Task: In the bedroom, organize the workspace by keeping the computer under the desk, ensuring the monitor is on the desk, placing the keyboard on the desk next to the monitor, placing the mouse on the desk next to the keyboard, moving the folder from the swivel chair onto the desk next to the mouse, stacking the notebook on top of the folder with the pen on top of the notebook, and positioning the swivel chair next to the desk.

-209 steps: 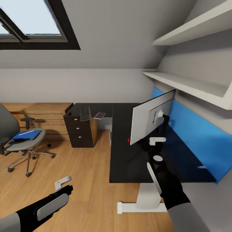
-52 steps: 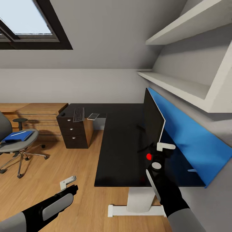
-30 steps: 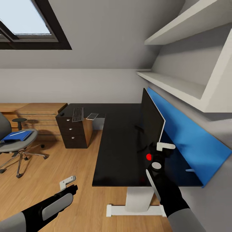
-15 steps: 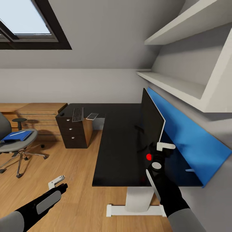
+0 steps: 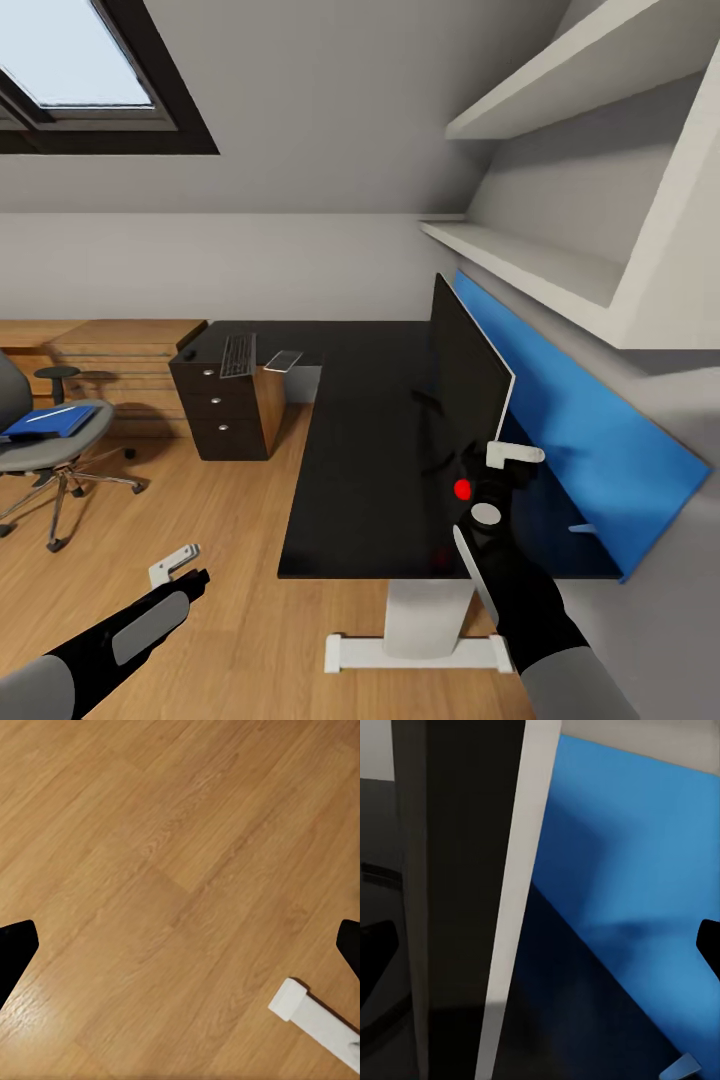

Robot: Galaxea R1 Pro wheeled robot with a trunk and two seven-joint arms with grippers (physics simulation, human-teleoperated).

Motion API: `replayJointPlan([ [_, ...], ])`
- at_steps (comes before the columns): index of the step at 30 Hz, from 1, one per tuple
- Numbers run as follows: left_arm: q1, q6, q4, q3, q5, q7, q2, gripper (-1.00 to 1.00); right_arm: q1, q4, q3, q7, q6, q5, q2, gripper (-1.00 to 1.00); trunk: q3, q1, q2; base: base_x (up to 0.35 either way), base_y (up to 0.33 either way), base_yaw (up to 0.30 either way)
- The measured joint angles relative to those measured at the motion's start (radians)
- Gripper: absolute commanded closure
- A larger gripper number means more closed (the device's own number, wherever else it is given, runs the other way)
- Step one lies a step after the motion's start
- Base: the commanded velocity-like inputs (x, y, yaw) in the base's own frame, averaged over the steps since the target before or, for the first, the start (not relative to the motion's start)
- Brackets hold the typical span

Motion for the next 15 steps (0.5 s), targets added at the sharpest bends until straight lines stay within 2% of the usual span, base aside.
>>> replayJointPlan([
  [7,0.000,0.000,0.000,0.000,0.000,0.000,0.000,-1.00,0.000,0.000,0.000,-0.001,0.000,0.000,0.000,-1.00,0.000,0.000,0.000,0.000,0.000,0.000],
  [15,0.000,0.000,-0.001,0.001,0.000,0.000,0.000,-1.00,0.000,0.000,0.000,0.000,0.000,0.000,0.000,-1.00,0.000,0.000,0.000,0.000,-0.065,0.000],
])
